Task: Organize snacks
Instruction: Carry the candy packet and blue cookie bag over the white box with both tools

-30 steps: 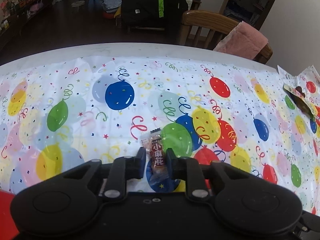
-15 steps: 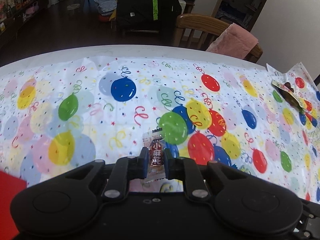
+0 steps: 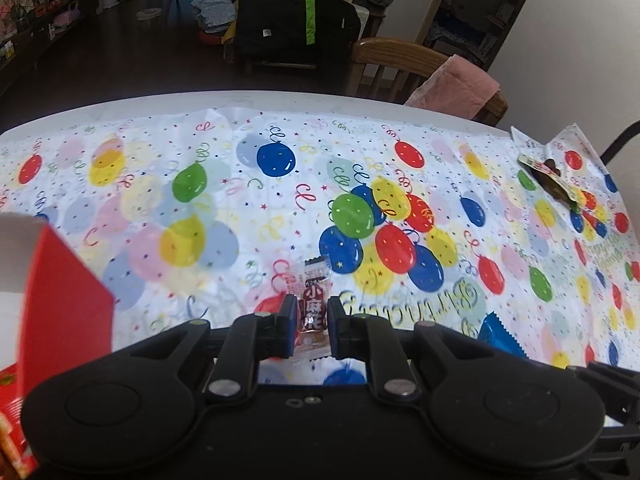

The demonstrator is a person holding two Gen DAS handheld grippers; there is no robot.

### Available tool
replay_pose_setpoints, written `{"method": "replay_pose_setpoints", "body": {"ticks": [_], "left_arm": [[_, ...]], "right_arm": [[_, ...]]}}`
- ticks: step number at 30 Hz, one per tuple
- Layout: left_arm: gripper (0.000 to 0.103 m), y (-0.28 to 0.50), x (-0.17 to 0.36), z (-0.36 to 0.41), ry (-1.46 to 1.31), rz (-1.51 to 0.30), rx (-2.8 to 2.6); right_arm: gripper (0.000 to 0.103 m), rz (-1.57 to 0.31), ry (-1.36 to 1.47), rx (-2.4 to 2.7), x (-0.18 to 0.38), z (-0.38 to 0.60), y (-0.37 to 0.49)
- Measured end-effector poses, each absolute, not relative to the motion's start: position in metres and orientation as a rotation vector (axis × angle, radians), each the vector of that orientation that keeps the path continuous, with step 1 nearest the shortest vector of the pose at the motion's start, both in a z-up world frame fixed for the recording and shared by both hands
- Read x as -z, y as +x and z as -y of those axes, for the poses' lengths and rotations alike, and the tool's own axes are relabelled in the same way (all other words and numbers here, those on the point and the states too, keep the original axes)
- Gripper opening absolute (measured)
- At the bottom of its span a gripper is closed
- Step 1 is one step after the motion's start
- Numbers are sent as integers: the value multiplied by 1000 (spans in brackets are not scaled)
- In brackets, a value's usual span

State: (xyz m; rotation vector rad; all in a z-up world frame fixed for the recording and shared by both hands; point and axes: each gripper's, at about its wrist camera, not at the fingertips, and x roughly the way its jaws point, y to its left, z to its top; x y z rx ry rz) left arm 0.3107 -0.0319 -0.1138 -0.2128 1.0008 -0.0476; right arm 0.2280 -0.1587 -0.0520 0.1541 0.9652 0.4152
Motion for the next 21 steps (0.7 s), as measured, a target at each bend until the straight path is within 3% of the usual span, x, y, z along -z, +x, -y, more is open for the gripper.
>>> {"method": "replay_pose_setpoints", "body": {"ticks": [6, 7, 21], "left_arm": [[12, 282, 89, 16, -217, -976, 65], [12, 277, 84, 14, -214, -970, 67], [12, 207, 34, -41, -201, -887, 67]], "right_arm": [[53, -942, 126, -453, 28, 146, 205], [48, -938, 121, -463, 24, 143, 201], [47, -887, 92, -569, -13, 76, 161]]}}
